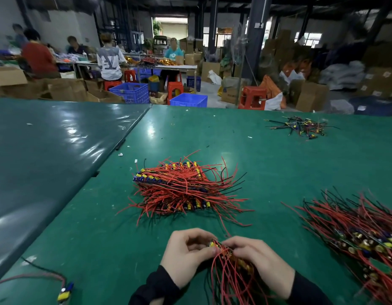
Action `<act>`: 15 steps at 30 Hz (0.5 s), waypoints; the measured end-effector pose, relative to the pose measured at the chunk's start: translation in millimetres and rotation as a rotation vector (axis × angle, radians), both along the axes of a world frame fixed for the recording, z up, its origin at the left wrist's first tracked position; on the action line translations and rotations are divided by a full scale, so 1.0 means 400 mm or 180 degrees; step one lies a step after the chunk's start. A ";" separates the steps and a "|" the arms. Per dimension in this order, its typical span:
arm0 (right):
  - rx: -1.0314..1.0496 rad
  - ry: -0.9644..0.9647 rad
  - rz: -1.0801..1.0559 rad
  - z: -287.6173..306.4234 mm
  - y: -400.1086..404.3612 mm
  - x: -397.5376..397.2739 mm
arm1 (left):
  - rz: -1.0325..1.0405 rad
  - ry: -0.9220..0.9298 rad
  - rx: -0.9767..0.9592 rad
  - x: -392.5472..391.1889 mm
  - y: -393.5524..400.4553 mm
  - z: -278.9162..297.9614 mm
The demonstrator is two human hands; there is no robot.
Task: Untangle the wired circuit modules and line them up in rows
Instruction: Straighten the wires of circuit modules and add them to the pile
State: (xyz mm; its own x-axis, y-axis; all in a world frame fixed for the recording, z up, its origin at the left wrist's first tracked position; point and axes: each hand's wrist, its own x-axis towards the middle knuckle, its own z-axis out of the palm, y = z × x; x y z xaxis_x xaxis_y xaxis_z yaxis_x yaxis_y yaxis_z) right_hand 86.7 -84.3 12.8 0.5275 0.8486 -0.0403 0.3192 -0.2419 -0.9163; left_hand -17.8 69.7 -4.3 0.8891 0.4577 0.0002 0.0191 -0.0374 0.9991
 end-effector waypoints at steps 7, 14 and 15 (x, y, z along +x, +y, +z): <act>-0.0066 -0.0577 0.0030 -0.019 -0.007 -0.007 | -0.0059 -0.0009 0.0032 0.003 -0.010 0.006; 0.0037 -0.0835 0.0109 -0.020 -0.007 -0.001 | -0.0125 0.0061 -0.0239 0.005 -0.005 0.004; 0.0071 -0.0875 0.0074 -0.021 -0.006 -0.003 | -0.0133 0.0074 -0.0252 0.005 -0.005 0.005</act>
State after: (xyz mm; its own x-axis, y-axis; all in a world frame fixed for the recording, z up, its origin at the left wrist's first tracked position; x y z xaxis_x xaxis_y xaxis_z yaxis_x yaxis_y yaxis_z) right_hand 85.6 -86.6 4.5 0.4963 0.8597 0.1206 0.5618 -0.2122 -0.7996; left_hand -15.8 67.8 -2.3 0.9067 0.4180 -0.0554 0.0424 0.0403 0.9983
